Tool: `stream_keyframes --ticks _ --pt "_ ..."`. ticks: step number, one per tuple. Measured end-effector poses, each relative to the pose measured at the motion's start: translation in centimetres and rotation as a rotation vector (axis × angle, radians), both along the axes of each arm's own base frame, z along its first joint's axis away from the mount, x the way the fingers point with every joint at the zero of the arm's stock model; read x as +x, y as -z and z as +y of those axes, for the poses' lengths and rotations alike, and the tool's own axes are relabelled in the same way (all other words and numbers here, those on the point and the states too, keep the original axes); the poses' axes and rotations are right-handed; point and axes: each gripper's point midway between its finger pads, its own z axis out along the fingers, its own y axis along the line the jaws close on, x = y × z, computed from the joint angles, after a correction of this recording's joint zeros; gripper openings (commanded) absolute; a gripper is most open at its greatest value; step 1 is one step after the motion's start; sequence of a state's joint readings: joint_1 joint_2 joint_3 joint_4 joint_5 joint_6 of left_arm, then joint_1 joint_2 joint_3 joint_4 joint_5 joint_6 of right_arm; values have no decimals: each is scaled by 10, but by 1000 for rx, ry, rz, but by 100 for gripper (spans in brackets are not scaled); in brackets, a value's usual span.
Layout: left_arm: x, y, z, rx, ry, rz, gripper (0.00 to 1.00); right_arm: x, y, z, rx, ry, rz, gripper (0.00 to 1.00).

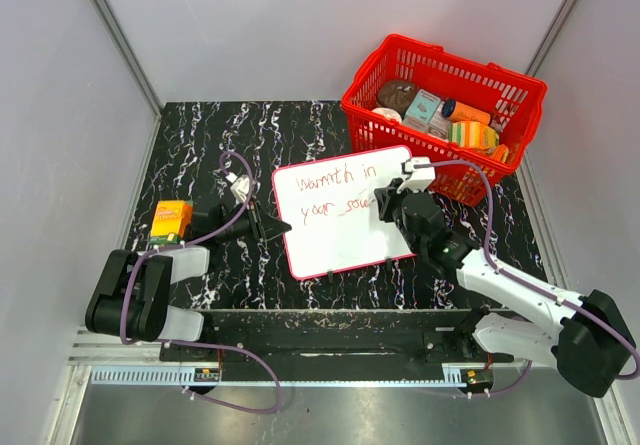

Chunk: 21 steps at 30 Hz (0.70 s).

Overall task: Write a sentence on the whiteboard
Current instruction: Write on the whiteboard with the whiteboard.

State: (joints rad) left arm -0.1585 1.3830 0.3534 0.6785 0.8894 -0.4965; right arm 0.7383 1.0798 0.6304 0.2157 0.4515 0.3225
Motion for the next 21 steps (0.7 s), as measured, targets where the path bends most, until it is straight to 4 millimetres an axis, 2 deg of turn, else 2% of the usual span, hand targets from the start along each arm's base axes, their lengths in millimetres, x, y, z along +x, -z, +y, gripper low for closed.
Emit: stream_keyframes --ticks 12,18,21 --pt "0 0 0 0 0 0 0 -5 1 -6 -3 8 6 0" --pt "0 0 0 0 0 0 0 -7 -18 -13 27 28 -44 0" --pt "0 0 0 0 0 0 0 -6 -22 -15 21 36 -57 0"
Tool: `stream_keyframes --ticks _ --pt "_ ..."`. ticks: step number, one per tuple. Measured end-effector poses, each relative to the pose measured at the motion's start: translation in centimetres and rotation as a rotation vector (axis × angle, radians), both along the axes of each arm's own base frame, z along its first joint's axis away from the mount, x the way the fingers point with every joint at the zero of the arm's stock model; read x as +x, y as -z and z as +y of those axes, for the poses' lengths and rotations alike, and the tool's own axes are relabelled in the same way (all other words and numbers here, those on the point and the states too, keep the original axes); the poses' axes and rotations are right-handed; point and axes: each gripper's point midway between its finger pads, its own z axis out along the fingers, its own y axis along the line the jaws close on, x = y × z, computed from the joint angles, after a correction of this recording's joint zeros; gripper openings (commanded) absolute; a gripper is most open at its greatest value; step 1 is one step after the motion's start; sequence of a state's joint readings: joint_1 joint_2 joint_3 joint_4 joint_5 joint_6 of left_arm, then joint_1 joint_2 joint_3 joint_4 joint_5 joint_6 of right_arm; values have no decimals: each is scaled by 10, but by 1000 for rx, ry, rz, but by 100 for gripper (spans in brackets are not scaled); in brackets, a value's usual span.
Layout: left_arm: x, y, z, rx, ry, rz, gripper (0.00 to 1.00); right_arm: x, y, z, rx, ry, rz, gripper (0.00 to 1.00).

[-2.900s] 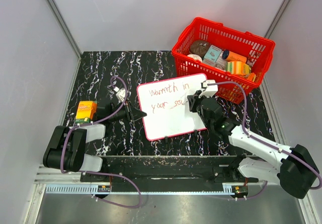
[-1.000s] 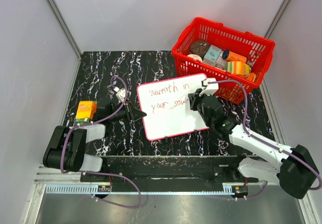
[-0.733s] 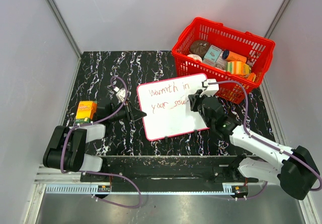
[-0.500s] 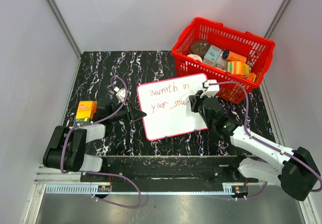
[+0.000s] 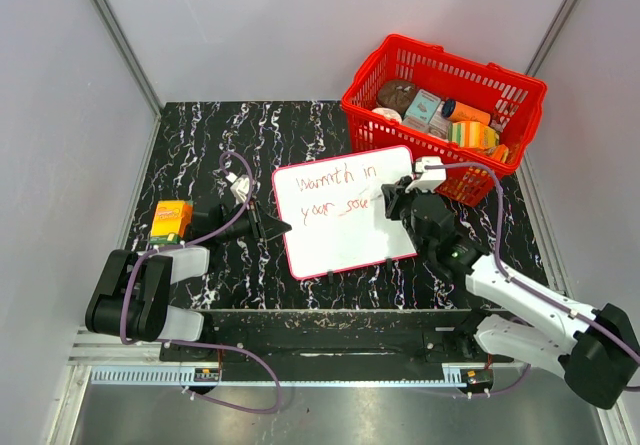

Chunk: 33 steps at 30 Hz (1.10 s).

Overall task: Write a sentence on the whiteboard
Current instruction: Write on the whiteboard with the whiteboard.

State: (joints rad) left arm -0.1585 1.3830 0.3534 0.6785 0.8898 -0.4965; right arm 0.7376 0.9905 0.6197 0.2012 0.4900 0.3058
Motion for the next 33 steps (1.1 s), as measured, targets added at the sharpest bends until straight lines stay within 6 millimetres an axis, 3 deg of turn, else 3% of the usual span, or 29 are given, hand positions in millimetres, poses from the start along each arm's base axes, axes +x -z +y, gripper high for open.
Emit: stream_keyframes --ticks 21,33 --pt "0 0 0 0 0 0 0 32 -9 4 -42 40 -18 0" --pt "0 0 0 1 0 -1 0 35 -4 7 -43 27 -8 0"
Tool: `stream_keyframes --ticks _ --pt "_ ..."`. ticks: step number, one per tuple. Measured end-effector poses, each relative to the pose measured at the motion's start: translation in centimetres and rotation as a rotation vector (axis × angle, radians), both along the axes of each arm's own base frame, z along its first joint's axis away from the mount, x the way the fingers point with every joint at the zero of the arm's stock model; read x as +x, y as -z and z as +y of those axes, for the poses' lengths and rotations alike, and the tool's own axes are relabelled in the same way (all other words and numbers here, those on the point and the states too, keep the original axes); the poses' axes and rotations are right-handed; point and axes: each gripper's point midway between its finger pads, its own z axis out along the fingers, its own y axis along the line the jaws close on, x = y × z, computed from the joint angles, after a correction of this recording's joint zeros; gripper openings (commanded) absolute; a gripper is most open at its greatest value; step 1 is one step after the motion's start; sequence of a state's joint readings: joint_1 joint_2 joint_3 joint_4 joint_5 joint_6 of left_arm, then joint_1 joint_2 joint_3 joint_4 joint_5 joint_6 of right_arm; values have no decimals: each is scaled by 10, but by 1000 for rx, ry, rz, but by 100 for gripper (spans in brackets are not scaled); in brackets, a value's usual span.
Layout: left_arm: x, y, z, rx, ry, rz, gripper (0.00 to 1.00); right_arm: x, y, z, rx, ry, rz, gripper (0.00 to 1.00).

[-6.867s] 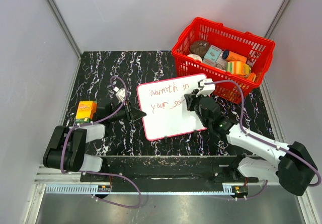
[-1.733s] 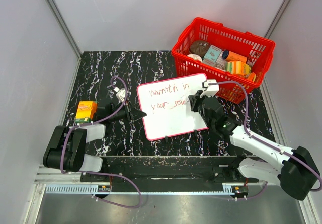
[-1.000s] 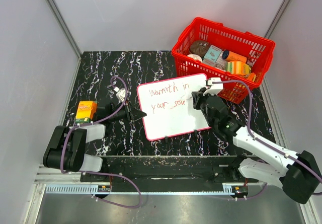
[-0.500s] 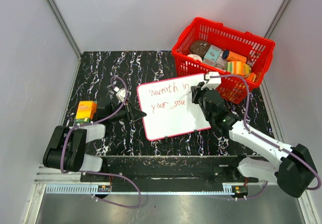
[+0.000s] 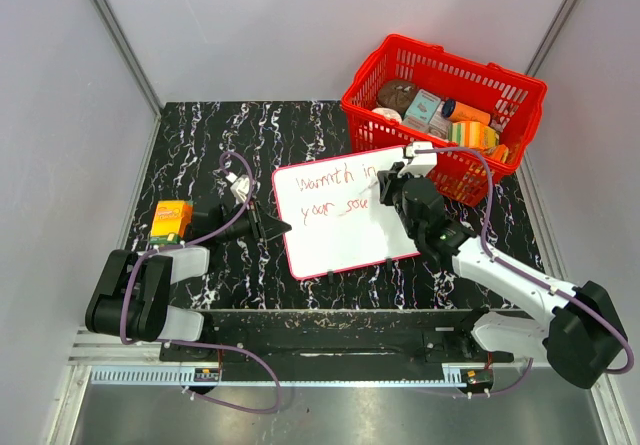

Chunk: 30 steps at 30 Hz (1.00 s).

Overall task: Write a sentence on the whiteboard
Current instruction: Write on the whiteboard with the whiteboard.

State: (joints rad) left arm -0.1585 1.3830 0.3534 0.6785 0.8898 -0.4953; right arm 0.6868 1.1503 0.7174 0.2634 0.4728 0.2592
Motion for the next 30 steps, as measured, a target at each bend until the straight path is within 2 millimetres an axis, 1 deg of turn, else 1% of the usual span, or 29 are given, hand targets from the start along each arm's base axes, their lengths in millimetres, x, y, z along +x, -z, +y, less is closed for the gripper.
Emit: stream_keyframes --ticks 30 --pt "0 0 0 0 0 0 0 -23 23 -5 42 -37 64 0"
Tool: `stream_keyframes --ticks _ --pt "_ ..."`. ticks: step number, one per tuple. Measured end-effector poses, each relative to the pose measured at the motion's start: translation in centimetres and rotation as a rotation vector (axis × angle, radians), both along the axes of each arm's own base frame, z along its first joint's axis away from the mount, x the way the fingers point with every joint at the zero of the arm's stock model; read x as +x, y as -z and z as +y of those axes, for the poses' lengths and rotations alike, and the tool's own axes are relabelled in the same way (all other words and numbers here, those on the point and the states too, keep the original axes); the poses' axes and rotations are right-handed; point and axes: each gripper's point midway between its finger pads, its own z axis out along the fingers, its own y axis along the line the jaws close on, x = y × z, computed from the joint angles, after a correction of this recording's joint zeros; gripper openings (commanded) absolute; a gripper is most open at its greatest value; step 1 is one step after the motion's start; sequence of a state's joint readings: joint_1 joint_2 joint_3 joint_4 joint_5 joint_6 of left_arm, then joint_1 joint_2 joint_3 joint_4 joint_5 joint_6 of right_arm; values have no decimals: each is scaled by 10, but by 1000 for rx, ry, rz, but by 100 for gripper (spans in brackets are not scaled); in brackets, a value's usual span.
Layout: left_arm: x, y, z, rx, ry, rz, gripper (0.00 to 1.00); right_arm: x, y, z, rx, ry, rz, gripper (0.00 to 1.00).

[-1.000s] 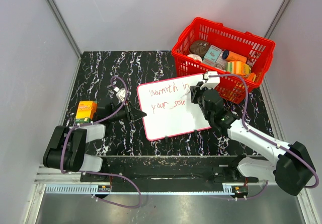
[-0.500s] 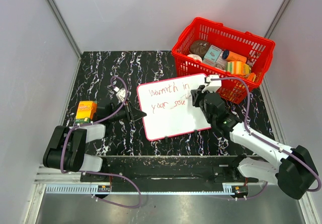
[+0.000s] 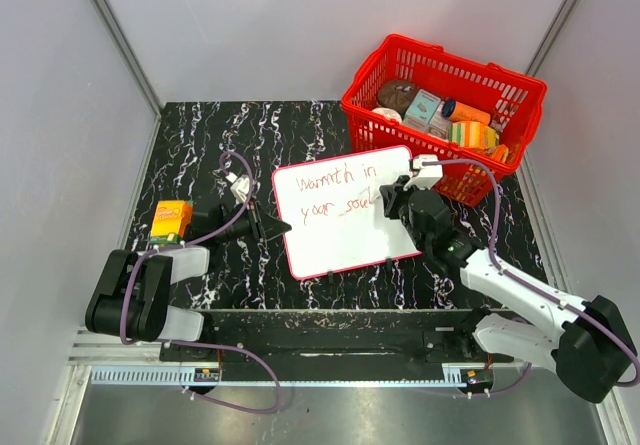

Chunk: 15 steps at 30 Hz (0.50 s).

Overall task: Write a sentence on the whiteboard
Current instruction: Write on the whiteboard with the whiteboard.

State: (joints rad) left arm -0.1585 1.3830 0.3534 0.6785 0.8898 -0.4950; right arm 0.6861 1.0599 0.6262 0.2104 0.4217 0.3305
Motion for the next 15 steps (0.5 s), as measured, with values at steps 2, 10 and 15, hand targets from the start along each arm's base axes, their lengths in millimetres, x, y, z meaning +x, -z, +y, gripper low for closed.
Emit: stream_keyframes --ticks 2,10,15 --pt "0 0 0 0 0 0 0 -2 2 0 3 -4 6 0" --pt "0 0 0 0 0 0 0 -8 7 -1 4 -17 25 0" --pt "0 0 0 0 0 0 0 -9 8 -2 3 -16 26 0"
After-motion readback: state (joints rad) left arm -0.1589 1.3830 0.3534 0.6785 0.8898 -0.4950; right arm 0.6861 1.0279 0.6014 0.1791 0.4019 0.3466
